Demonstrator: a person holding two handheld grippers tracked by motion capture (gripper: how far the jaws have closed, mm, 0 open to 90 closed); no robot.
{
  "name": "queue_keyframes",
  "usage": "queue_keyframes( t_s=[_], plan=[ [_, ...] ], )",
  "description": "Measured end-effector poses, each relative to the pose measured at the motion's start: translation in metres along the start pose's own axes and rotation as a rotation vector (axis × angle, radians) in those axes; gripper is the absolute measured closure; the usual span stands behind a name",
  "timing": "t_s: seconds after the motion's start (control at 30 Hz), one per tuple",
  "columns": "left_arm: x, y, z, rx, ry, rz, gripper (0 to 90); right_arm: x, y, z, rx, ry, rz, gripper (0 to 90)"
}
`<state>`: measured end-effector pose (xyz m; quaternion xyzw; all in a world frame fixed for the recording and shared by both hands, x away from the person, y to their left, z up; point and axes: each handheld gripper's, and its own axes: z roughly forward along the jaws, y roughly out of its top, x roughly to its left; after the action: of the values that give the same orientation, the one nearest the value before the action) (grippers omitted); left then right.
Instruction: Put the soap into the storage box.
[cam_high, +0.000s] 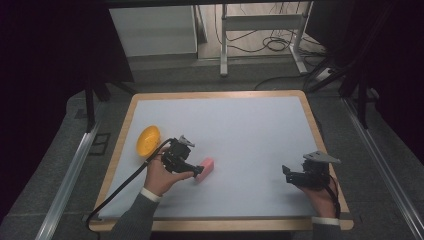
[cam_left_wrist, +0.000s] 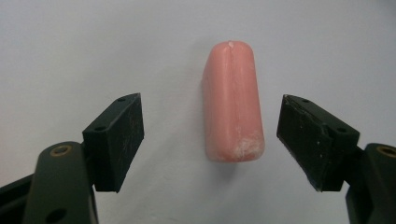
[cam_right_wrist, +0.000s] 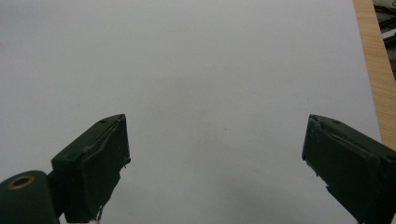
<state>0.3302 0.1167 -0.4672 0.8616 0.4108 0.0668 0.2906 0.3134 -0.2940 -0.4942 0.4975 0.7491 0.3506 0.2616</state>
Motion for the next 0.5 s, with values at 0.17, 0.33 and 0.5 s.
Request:
queue_keyframes(
  t_s=[0.17,0.33,0.5],
  plan=[
    [-0.003,0.005,0.006,0.010,-0.020,0.003,25.0,0.001,0.000,0.000,0.004,0.002,-0.001,7.1],
    [-0.002,0.006,0.018,0.032,-0.036,-0.012,27.4,0.001,0.000,0.001,0.005,0.006,-0.006,7.1],
    [-0.003,0.007,0.029,0.055,-0.045,-0.021,28.5,0.002,-0.001,0.003,0.009,0.005,-0.009,7.1]
  ],
)
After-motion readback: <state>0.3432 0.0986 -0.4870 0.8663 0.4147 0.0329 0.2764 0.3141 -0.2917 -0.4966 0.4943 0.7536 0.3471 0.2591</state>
